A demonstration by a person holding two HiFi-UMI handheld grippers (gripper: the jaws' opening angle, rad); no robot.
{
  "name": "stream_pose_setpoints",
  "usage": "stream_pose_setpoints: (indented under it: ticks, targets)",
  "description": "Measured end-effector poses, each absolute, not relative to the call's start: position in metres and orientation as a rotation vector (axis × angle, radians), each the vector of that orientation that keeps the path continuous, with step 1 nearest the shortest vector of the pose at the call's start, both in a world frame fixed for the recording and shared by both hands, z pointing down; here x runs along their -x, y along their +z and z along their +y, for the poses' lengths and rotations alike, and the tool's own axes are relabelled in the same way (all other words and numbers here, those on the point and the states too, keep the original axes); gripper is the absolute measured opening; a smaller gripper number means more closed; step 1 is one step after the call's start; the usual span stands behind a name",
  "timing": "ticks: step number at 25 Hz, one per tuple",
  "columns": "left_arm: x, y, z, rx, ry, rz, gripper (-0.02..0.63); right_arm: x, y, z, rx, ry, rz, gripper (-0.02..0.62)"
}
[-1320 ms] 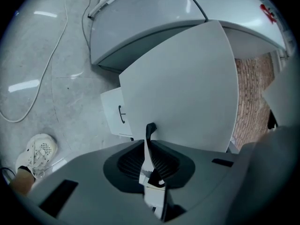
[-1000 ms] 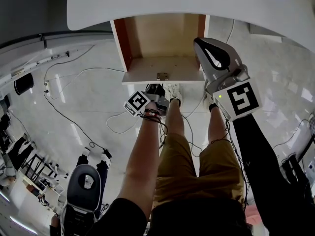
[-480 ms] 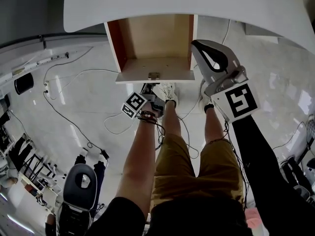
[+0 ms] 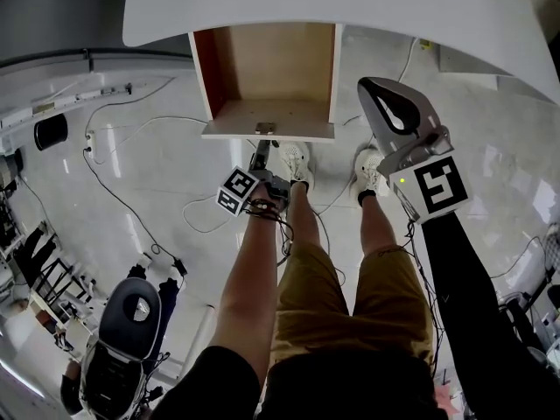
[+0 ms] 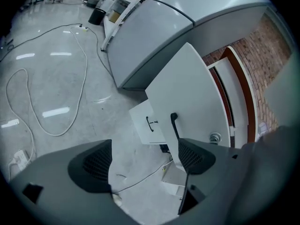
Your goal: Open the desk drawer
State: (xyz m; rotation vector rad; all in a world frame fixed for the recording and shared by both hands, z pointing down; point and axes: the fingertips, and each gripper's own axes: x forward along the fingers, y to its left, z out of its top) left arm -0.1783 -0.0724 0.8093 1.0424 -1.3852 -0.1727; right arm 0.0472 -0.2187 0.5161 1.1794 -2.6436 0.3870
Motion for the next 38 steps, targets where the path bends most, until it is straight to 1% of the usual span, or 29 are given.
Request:
stream_pose_setpoints:
  ticks: [6, 13, 18, 25, 33, 38]
  targets:
    - [0.163, 0.799, -0.056, -1.064, -0.116, -1.446, 0.425, -0.067, 0.517, -0.208, -1.126, 0.364, -2.647, 0.000]
    - [0.145, 0.765, -0.053, -1.118, -0.092, -1.491, 0.425, -0.085, 0.487, -0.202, -1.081, 0.337, -2.697, 0.001]
    - [0.127, 0.737, -0.060, -1.261, 0.031, -1.497, 0.425, -0.101, 0.465, -0.200, -1.063, 0.306, -2.706, 0.001]
    - [0.127, 0.653, -0.086, -1.457, 0.105, -1.571, 0.426, -0.109, 0.428, -0.195, -1.116, 0.299, -2.694, 0.002]
    - [0.134, 0.558, -0.093, -1.805, 0.370, -1.554, 0.426, -0.105, 0.394, -0.174, -1.298, 0.432, -2.632, 0.001]
    - [0.137, 0.495, -0.091, -1.954, 0.442, -1.546, 0.426, -0.096, 0.357, -0.149, -1.296, 0.364, -2.618, 0.002]
